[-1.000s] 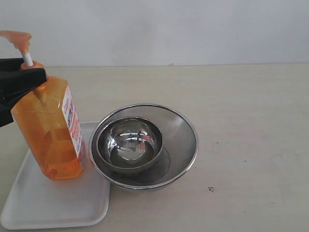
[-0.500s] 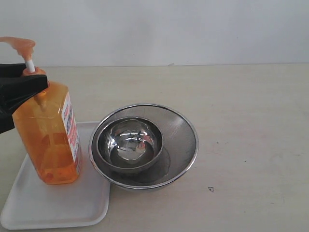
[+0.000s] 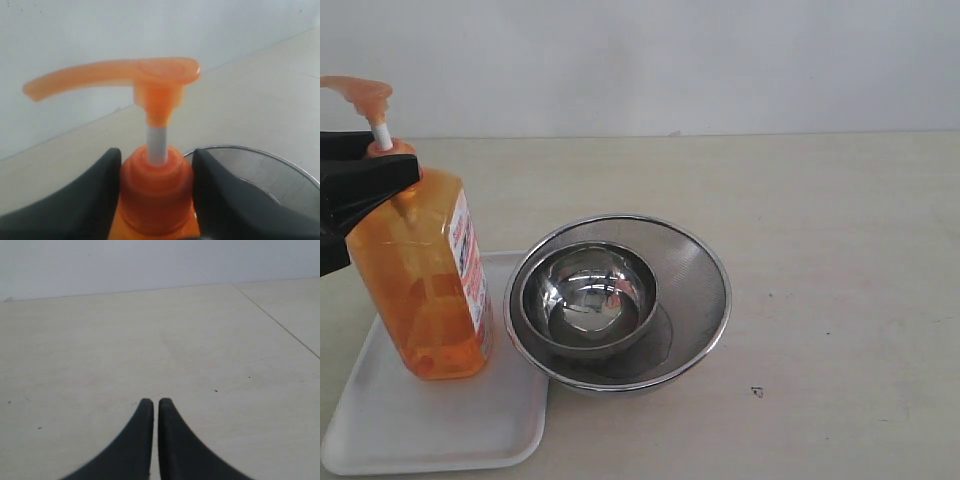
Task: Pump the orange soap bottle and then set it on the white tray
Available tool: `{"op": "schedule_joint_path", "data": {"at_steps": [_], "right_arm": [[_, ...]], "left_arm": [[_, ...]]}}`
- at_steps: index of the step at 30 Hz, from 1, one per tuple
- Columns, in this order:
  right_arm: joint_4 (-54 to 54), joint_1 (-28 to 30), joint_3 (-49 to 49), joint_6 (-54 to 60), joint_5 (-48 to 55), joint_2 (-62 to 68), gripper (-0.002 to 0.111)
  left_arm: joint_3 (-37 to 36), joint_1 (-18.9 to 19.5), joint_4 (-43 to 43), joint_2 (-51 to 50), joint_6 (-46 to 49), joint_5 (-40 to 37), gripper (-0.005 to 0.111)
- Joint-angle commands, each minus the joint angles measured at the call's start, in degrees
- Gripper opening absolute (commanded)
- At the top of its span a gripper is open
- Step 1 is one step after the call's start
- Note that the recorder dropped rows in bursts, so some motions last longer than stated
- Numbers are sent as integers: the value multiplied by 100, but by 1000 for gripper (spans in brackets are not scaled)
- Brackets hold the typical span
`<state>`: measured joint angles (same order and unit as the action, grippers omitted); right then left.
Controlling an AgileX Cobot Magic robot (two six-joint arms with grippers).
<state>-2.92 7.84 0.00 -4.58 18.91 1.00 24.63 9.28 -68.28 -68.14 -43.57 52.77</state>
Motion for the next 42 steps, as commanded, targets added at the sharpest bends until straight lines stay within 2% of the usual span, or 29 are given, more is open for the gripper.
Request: {"op": "schedule_joint_path", "data": {"at_steps": [1, 4, 13, 20, 26, 32, 38, 42], "right_arm": [[-40, 15, 0, 44, -37, -33, 1], [-40, 15, 0, 44, -37, -33, 1], [-40, 15, 0, 44, -37, -33, 1], [-40, 15, 0, 44, -37, -33, 1], [-40, 15, 0, 44, -37, -33, 1], [-40, 15, 0, 44, -37, -33, 1], [-40, 15, 0, 44, -37, -33, 1], [-40, 15, 0, 44, -37, -33, 1]], "left_arm": [[76, 19, 245, 40, -172, 295, 57], [76, 19, 245, 40, -212, 295, 63], [76, 19, 108, 40, -800, 310, 63], [76, 19, -208, 252, -2018, 11, 63], [76, 19, -724, 888, -3021, -861, 63], [7, 19, -1372, 1635, -4239, -933, 63], [-341, 19, -2310, 2366, -5775, -1060, 56], [-405, 19, -3167, 2941, -6656, -707, 38]]}}
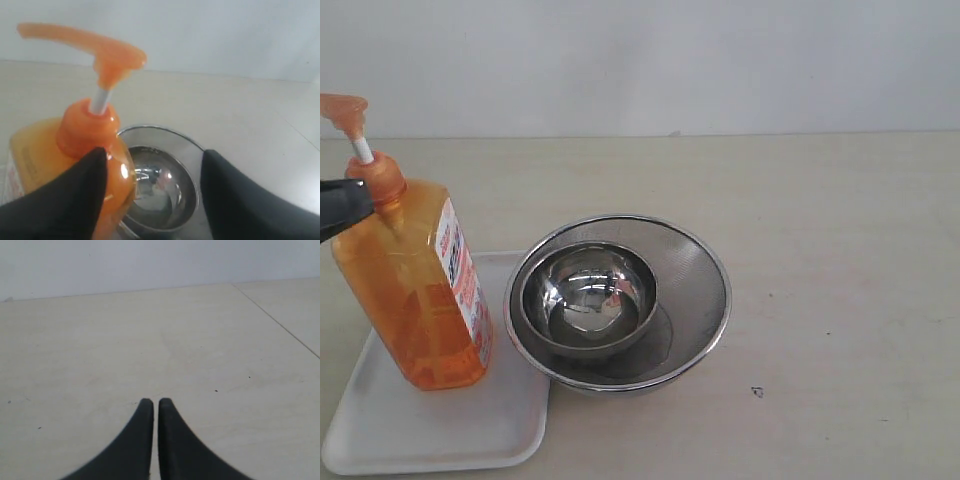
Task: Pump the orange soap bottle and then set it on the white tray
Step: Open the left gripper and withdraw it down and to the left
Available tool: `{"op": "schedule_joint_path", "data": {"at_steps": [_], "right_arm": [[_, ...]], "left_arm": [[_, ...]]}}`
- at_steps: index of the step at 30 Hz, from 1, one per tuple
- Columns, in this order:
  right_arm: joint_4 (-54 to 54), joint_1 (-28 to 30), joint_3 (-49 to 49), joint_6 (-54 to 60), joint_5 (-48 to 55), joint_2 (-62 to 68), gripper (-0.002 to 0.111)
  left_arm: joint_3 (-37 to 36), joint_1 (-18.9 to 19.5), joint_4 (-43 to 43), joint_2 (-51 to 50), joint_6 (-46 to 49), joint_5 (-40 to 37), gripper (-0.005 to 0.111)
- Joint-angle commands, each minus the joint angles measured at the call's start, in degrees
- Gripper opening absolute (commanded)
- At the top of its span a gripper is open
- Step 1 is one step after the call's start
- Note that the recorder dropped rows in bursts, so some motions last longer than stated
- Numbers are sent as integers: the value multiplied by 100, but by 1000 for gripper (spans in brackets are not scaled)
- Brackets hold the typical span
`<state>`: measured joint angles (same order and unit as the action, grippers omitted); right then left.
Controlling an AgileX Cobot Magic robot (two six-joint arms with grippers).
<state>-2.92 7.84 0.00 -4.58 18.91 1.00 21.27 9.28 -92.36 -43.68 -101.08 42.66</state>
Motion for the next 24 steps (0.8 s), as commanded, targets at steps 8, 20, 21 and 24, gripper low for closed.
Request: {"op": "schedule_joint_path", "data": {"at_steps": [8, 20, 21, 24], "right_arm": [[-40, 15, 0, 44, -37, -33, 1], [-40, 15, 0, 44, -69, -33, 1], [-40, 15, 0, 44, -68, -33, 1], [-40, 15, 0, 44, -68, -33, 1]], "left_arm": [[-398, 19, -759, 1639, -1296, 1028, 5], [-1376, 19, -731, 3035, -1379, 2403, 5], [-1387, 19, -742, 3094, -1379, 2674, 5], [-1387, 19, -752, 3173, -1379, 2731, 5]]}}
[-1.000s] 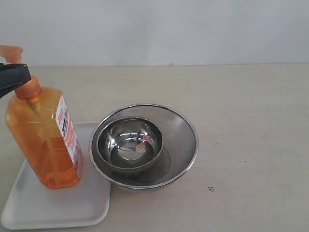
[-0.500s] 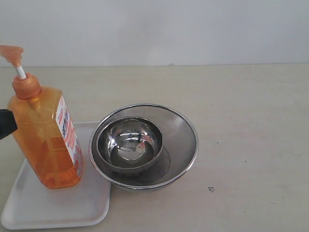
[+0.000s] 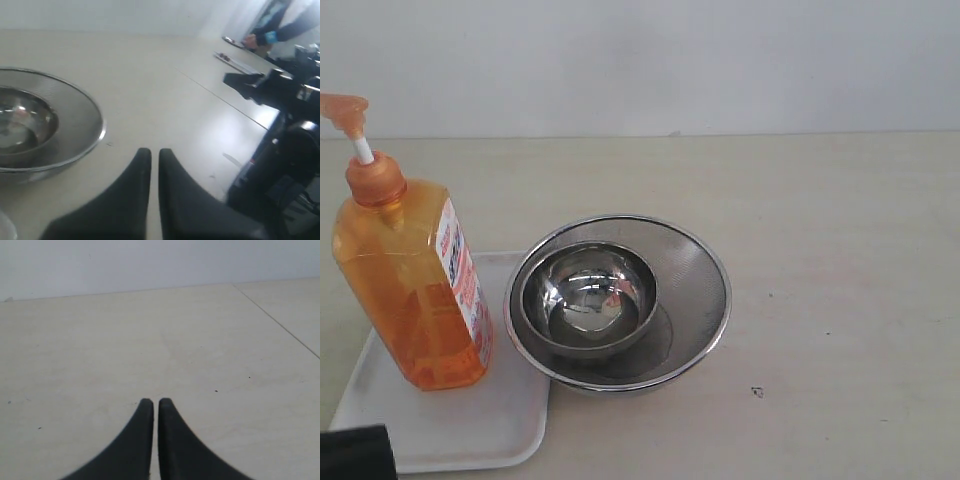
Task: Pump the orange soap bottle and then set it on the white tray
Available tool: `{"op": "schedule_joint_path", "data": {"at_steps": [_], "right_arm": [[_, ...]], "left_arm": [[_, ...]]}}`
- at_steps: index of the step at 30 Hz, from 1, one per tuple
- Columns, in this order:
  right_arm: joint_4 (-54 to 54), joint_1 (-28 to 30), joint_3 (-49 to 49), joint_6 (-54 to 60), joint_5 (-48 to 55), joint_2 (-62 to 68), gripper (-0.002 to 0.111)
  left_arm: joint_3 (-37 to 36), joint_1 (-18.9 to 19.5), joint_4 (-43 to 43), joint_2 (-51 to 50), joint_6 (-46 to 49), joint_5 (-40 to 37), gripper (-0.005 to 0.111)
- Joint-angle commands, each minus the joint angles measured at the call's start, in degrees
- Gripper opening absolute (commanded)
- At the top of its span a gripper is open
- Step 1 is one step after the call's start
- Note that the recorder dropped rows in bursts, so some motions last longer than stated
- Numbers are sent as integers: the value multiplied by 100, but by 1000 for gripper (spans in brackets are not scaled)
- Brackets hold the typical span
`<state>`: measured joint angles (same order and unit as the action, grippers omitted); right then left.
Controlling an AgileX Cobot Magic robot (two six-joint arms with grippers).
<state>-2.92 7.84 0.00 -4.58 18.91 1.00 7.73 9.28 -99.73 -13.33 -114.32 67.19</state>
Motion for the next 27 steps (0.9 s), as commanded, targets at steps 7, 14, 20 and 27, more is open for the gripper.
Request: {"op": "schedule_joint_path", "data": {"at_steps": [7, 14, 20, 27], "right_arm": [[-40, 15, 0, 44, -57, -33, 1], [-40, 15, 0, 44, -57, -33, 1], [-40, 15, 0, 44, -57, -33, 1], [-40, 15, 0, 44, -57, -33, 1]], "left_arm": [[-33, 19, -14, 162, 40, 278, 5], [-33, -19, 1445, 162, 1265, -837, 5], [-33, -388, 1963, 574, 1874, -2758, 5], [-33, -537, 2093, 1333, 1879, -3818, 5]]}}
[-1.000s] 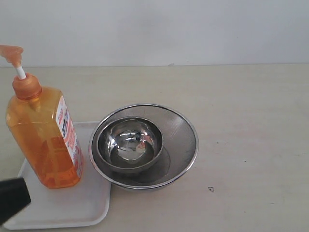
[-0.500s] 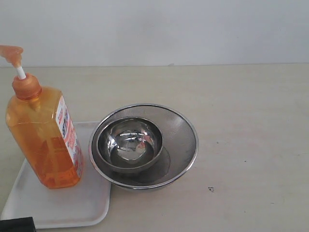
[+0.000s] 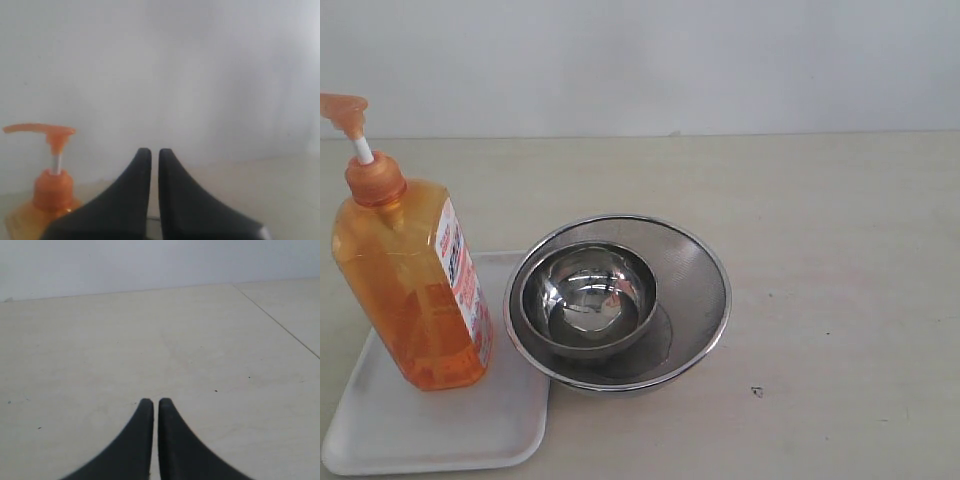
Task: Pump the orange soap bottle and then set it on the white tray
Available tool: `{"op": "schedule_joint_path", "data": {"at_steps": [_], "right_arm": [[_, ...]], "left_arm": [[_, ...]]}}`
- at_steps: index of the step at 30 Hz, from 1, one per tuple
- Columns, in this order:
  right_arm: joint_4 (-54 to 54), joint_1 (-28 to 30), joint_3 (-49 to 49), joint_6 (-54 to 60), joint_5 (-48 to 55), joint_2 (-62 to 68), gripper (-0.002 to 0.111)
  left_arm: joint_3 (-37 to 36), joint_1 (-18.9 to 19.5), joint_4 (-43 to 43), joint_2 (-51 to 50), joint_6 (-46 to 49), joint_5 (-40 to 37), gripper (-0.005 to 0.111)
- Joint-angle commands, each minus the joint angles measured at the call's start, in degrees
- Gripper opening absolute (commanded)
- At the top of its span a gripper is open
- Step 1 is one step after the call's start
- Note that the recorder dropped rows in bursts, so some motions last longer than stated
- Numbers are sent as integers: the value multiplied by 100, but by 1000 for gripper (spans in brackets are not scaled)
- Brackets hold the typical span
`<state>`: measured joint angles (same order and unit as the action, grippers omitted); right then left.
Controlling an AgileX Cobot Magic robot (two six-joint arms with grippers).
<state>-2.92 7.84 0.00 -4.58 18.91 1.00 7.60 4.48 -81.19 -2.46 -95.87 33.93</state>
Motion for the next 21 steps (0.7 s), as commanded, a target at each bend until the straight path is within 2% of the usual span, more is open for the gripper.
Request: {"op": "schedule_joint_path", "data": {"at_steps": [1, 5, 8, 13, 16, 21], "right_arm": [[-40, 15, 0, 44, -57, -33, 1], [-40, 15, 0, 44, -57, -33, 1], [-40, 15, 0, 44, -47, -33, 1], [-40, 15, 0, 44, -47, -33, 1], [-40, 15, 0, 44, -47, -33, 1], [-40, 15, 0, 44, -47, -33, 1]], "left_arm": [[-20, -80, 282, 246, 47, -534, 5], [-20, -298, 257, 246, 47, -482, 5], [-20, -310, 257, 246, 47, -210, 5], [-20, -310, 389, 246, 47, -234, 5], [-20, -310, 949, 246, 85, -268, 5], [-20, -310, 2719, 246, 934, -688, 5]]}}
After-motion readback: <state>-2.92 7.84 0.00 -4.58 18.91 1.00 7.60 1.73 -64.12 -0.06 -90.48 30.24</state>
